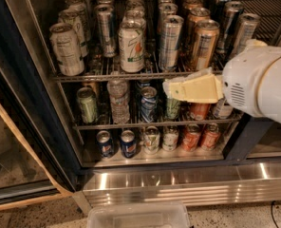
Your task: Pick orange can from top shelf of fridge
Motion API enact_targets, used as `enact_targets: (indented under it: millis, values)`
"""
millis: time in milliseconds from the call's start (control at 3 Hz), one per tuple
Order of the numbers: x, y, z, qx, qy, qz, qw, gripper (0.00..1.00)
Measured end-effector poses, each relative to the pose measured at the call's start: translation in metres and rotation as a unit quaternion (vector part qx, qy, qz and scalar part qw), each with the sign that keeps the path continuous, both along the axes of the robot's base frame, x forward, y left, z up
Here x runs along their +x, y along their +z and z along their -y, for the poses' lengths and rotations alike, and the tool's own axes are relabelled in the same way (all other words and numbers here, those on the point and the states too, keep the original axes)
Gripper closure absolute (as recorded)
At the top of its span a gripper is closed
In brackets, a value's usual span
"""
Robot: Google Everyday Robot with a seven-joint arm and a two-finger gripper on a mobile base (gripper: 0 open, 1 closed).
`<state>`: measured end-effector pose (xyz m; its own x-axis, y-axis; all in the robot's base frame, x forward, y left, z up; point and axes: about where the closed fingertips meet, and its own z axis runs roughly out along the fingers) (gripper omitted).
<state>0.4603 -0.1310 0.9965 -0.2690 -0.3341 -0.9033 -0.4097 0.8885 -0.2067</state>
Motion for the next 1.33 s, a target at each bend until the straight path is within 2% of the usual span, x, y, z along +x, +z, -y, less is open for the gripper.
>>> enact_targets:
  millis: [333, 667, 1000, 1333]
  values:
    - [0.0080, -0.0003, -0.0148, 0.018, 0.005, 0.008, 0.9998, 0.00]
    - [0.0128, -0.0050, -0.0182, 0.045, -0.014, 0.014, 0.9988, 0.00]
    - [0.0164, -0.0085, -0.0183, 0.071, -0.035, 0.021, 0.9966, 0.07]
    - [0.0165, -0.0085, -0.0183, 0.071, -0.035, 0.021, 0.9966, 0.18]
